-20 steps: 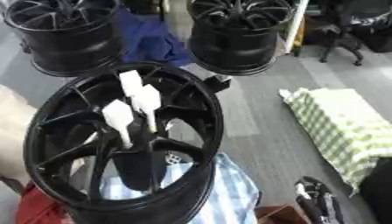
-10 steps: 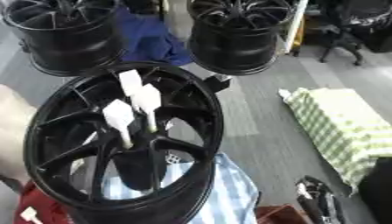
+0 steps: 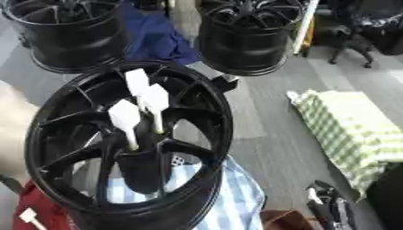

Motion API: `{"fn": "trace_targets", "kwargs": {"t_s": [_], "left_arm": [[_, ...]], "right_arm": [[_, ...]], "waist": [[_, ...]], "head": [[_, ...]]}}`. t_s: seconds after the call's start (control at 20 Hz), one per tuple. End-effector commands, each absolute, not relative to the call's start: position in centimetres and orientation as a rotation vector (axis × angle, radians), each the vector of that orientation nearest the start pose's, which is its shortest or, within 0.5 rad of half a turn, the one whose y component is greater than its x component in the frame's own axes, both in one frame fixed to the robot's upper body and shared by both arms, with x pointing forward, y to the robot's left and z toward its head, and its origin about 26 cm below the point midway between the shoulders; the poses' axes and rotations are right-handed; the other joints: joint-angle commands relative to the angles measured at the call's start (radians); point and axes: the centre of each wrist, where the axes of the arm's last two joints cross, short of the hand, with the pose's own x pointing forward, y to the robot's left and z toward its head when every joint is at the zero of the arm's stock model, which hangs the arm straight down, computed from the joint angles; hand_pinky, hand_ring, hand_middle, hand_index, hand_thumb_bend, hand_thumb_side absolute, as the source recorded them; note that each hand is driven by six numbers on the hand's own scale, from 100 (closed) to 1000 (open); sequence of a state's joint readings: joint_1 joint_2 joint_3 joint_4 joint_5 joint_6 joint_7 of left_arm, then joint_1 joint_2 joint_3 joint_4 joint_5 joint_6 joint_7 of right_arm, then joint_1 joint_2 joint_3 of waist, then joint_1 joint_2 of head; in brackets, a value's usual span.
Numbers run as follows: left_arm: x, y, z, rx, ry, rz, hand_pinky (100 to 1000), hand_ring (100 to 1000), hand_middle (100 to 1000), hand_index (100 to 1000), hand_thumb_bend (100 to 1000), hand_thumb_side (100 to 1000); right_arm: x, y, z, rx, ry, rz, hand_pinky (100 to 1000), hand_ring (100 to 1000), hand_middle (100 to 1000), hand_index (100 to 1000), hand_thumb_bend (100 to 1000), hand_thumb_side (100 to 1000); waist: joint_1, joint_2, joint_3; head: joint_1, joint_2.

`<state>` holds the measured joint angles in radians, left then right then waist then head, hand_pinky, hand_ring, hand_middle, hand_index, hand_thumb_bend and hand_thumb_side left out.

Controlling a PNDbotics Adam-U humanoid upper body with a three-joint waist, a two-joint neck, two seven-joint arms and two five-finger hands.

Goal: Pull the pin out of the wheel hub.

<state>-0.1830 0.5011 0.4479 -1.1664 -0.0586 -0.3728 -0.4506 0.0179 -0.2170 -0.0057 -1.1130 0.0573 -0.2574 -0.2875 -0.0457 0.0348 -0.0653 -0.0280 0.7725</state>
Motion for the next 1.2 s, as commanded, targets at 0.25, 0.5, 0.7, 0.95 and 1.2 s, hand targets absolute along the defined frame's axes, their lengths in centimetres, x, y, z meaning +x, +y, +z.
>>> {"fn": "trace_targets", "kwargs": {"t_s": [0.25,0.5,0.7,0.95,1.2], "left_arm": [[27.4,44.9,-0.2,0.321,-1.636,-0.18,658,578,570,791,100,711],[27.4,40.8,-1.8,0.284,-1.559,-0.149,650,566,558,781,100,671],[27.5,40.0,-2.4,0.299,-1.498,-0.176,643,554,545,772,100,649],[27.6,40.2,-3.0,0.304,-1.458,-0.21,633,541,532,764,100,632],[27.7,40.1,-3.1,0.299,-1.466,-0.221,633,540,530,764,100,633]], "right_arm": [[23.4,-32.9,-11.4,-0.459,-1.391,0.005,601,545,537,791,100,521],[23.4,-33.1,-11.4,-0.464,-1.392,0.01,602,545,537,791,100,523],[23.4,-33.2,-11.4,-0.468,-1.388,0.01,602,545,537,791,100,523],[23.3,-33.2,-11.4,-0.465,-1.387,0.012,603,545,538,792,100,525],[23.3,-33.2,-11.3,-0.464,-1.39,0.013,603,545,538,792,100,526]], "waist": [[0.003,-0.006,-0.002],[0.009,-0.01,-0.001],[0.008,-0.014,0.001],[0.008,-0.012,0.001],[0.009,-0.009,0.004]], "head": [[-0.006,-0.003],[-0.012,-0.003],[-0.014,-0.003],[-0.001,-0.003],[-0.007,-0.003]]}}
